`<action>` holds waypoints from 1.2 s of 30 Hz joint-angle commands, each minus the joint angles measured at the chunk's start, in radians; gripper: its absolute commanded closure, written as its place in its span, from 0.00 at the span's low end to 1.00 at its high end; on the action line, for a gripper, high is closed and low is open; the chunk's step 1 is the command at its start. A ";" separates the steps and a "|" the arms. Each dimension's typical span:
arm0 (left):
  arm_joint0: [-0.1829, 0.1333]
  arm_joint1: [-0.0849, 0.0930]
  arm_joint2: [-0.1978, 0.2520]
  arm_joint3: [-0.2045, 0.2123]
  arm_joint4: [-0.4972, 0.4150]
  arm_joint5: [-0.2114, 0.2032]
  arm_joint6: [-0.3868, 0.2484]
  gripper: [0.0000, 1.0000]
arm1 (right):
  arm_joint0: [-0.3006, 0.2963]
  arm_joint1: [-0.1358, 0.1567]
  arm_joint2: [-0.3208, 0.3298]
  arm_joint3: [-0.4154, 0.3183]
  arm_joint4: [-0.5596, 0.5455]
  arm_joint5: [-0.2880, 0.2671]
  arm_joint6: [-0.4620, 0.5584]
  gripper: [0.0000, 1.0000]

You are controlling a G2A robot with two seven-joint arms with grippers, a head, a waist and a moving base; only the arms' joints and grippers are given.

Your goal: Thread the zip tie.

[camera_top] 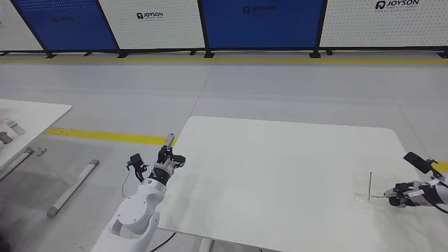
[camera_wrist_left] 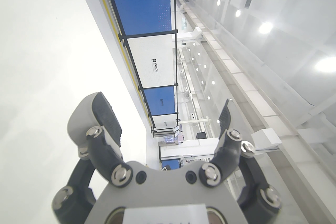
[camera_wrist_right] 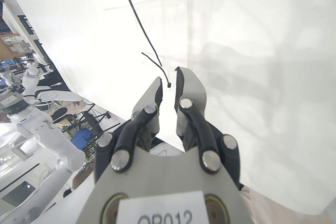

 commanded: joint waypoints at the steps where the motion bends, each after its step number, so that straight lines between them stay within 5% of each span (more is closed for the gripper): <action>1: 0.000 0.000 0.000 0.000 0.000 0.000 0.000 0.00 | 0.003 -0.001 -0.003 0.002 -0.002 0.000 0.000 0.84; 6: 0.000 0.000 0.000 0.000 0.000 0.000 0.000 0.00 | 0.007 -0.002 -0.008 0.006 -0.006 0.001 -0.002 1.00; 19: 0.000 0.000 0.000 0.000 0.000 0.000 0.000 0.00 | -0.039 0.025 0.061 -0.049 0.026 -0.033 -0.003 1.00; 28: 0.000 0.000 0.000 0.000 0.000 0.000 0.000 0.00 | -0.207 0.074 0.244 -0.189 0.155 -0.089 -0.045 1.00; 36: 0.000 0.000 0.000 0.000 0.000 0.000 0.000 0.00 | -0.215 0.076 0.252 -0.195 0.159 -0.090 -0.044 1.00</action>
